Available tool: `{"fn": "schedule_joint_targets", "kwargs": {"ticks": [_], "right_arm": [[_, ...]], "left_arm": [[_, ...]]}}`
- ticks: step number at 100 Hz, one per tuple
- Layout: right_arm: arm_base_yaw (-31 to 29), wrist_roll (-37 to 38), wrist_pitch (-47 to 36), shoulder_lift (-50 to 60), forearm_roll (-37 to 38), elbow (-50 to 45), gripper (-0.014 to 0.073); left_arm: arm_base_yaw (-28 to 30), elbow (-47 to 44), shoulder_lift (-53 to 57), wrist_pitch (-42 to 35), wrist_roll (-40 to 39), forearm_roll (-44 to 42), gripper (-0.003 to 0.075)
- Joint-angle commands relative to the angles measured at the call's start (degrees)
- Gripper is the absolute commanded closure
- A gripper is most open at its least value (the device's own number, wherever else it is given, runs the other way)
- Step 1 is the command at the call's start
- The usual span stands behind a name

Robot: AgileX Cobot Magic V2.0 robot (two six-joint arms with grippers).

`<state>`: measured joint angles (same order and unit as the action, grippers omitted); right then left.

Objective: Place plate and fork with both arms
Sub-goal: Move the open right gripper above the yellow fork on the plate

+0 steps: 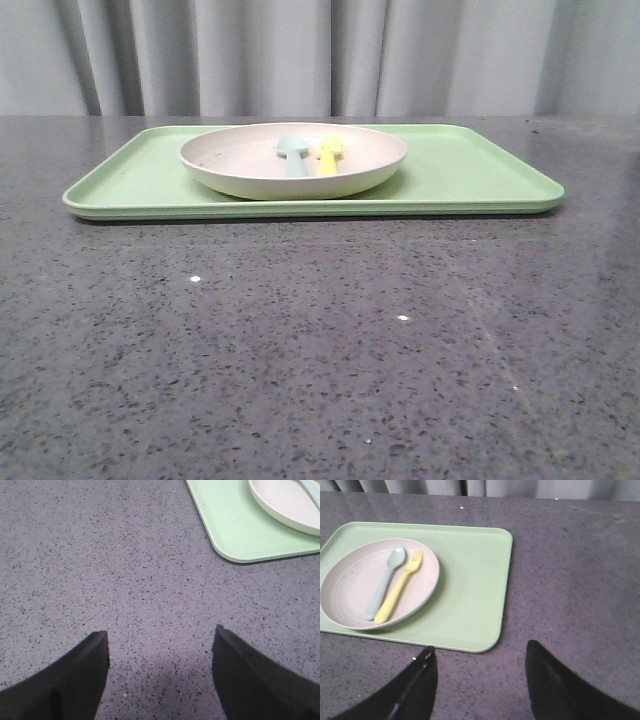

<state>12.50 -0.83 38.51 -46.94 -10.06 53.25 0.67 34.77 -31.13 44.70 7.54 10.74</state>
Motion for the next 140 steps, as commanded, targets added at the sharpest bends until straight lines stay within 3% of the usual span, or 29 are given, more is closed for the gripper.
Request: {"fn": "schedule_joint_targets", "kwargs": {"ticks": [1,22,47,102,140], "right_arm": [[2.95,-0.81,-4.17,-5.25,-0.84,5.85,0.0179],[10.27,-0.07,-2.17,-19.71,-0.84,16.07,0.0179],[16.25,7.58,1.90,-35.56,2.00,29.53,0.0180],[26.76,38.08,12.62,-57.55,33.07,50.97,0.0180],[26.61,39.57,13.82,-62.49,33.39,52.88,0.0180]], "left_arm": [[0.16,1.33,-0.13,-3.32,-0.43,0.76,0.0279],[0.16,1.33,-0.13,-3.20,-0.43,1.73,0.0279],[0.16,1.33,-0.13,-2.88,-0.43,2.40,0.0279],[0.16,1.33,-0.13,-2.88,-0.43,2.40,0.0279],[0.16,1.33,-0.13,-2.88,-0.43,2.40,0.0279]]}}
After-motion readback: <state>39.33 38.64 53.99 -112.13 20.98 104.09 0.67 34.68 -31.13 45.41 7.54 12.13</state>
